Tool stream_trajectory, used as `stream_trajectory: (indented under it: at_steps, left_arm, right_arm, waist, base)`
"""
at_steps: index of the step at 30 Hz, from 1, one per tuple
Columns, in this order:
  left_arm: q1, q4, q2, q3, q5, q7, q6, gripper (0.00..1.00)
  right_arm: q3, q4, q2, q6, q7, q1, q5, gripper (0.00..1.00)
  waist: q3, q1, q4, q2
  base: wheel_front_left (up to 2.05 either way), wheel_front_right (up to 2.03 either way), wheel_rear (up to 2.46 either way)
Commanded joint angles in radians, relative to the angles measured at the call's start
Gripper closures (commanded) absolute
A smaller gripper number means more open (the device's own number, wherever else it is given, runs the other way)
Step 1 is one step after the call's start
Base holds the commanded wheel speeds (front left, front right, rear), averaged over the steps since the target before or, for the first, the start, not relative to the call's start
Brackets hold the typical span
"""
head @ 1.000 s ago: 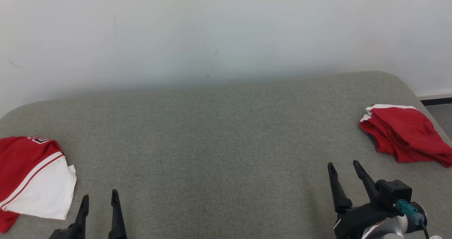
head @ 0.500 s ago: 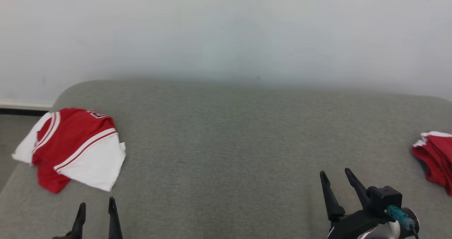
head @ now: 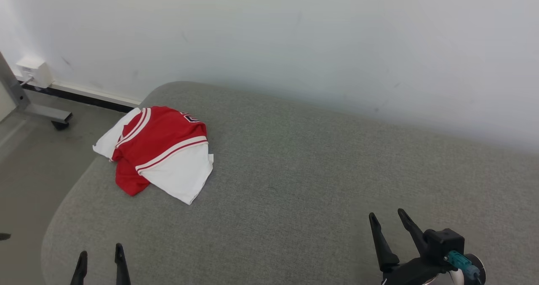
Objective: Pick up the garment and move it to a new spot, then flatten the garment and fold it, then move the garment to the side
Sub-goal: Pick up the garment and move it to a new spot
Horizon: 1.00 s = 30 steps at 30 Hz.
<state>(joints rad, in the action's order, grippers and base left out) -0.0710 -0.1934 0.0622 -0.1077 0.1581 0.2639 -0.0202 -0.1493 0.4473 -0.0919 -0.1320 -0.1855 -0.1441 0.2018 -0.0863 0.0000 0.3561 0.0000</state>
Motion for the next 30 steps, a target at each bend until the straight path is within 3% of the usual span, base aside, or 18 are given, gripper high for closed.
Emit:
stream_trajectory:
  at_steps: [1,18,23,30]
  left_arm:
    - [-0.017,0.006,0.007,-0.006,-0.008,0.0,-0.001,0.0]
    - [0.03,-0.007,0.006,-0.014,-0.001,0.0,0.001,0.0]
    - [0.12,-0.072,0.016,-0.006,0.017,-0.017,0.014,0.0]
    - [0.34,-0.247,0.042,-0.036,0.082,-0.042,0.032,0.0]
  right_arm:
    - [-0.002,0.005,0.006,0.002,-0.006,-0.002,-0.004,0.0]
    - [-0.005,0.008,0.005,0.002,-0.004,-0.002,-0.002,0.0]
    - [-0.008,-0.022,-0.007,0.002,0.017,-0.011,-0.009,0.0]
    - [-0.054,-0.112,-0.05,0.002,0.078,-0.078,-0.024,0.0]
  waist:
    - [-0.01,0.0,0.047,0.0]
    - [0.013,0.0,0.054,0.0]
    - [0.053,0.0,0.039,0.0]
    - [0.18,0.0,-0.049,0.0]
  base:
    - [0.0,0.0,0.0]
    - [0.0,0.0,0.0]
    - [0.0,0.0,0.0]
    - [0.0,0.0,0.0]
